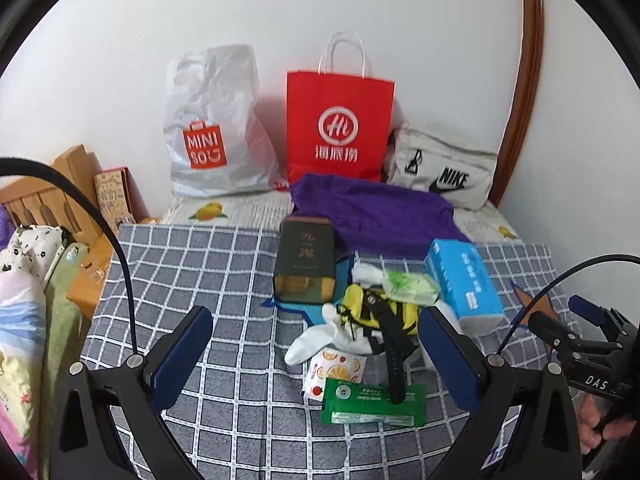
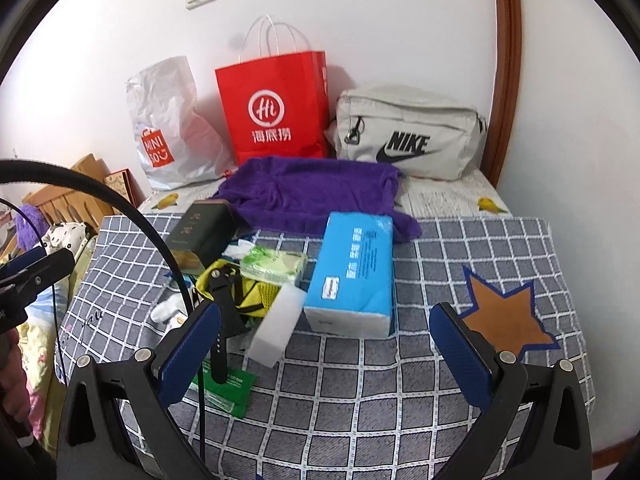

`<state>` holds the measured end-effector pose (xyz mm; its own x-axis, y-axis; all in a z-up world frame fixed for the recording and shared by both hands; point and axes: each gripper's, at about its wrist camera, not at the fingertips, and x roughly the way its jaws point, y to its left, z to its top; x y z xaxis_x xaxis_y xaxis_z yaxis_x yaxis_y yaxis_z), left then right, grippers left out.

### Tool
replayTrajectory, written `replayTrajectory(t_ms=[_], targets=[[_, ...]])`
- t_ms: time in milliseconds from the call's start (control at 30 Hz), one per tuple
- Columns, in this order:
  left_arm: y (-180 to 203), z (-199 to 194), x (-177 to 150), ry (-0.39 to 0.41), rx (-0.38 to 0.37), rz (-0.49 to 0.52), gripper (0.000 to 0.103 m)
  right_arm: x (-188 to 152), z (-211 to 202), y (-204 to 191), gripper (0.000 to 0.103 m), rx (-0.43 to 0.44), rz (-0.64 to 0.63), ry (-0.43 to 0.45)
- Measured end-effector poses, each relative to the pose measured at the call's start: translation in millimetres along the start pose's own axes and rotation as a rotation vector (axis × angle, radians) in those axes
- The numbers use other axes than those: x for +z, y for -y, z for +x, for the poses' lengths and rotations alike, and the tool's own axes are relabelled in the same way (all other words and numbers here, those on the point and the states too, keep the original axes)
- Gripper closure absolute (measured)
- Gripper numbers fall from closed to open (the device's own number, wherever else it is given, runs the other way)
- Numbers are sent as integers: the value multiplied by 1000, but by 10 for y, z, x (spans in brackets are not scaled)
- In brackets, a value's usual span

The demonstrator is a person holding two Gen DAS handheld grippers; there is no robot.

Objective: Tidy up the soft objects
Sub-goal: 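Reach the right gripper to the white sponge block and close on it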

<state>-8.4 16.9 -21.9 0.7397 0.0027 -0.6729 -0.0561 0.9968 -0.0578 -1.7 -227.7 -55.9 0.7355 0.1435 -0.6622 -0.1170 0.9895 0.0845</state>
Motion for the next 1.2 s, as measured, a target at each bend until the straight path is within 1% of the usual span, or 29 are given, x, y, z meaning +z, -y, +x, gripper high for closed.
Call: replayTrajectory(t_ms=[167, 233, 300, 367, 467, 533, 633, 667, 700, 733, 767, 800, 833, 867, 933, 1033, 1200], targets=[[-81, 212, -69, -50, 28, -1, 0, -138, 259, 37, 1, 31, 6, -50], [-116, 283, -100, -61, 31, -6, 0, -195, 389, 23, 6, 57, 10, -79], [-140, 341, -126, -66, 34, -10, 0, -257, 527, -17, 14, 77, 2, -101], [-149, 405, -157, -74, 35, -5, 1, -306, 676, -70, 15, 88, -4, -134], [-172, 552, -207, -104, 35, -8, 6, -342, 841, -141, 15, 138, 11, -158], [-205, 663, -254, -128, 24, -13, 6, -356, 955, -193, 16, 166, 20, -172], [-237, 792, -309, -152, 10, -9, 8, -363, 1108, -240, 25, 154, 25, -198], [-258, 827, -333, -156, 5, -13, 8, -364, 1161, -251, 32, 154, 29, -205], [-281, 858, -358, -155, -4, -18, 9, -364, 1204, -255, 43, 157, 36, -215], [-300, 879, -380, -154, -12, -24, 9, -363, 1249, -253, 48, 167, 45, -224], [-317, 901, -397, -152, -19, -30, 9, -371, 1294, -239, 58, 185, 66, -231], [-330, 924, -415, -148, -20, -34, 9, -382, 1350, -223, 64, 203, 91, -246], [-337, 944, -431, -142, -17, -35, 9, -384, 1402, -211, 64, 221, 111, -259], [-334, 960, -445, -133, -15, -32, 9, -391, 1424, -199, 65, 249, 138, -255], [-327, 998, -453, -132, -15, -25, 9, -399, 1389, -175, 66, 248, 168, -226], [-281, 1058, -473, -163, -54, -13, 9, -376, 1265, -167, 67, 237, 146, -184], [-186, 1105, -552, -205, -66, 31, 9, -346, 1011, -96, 70, 234, 100, -154]])
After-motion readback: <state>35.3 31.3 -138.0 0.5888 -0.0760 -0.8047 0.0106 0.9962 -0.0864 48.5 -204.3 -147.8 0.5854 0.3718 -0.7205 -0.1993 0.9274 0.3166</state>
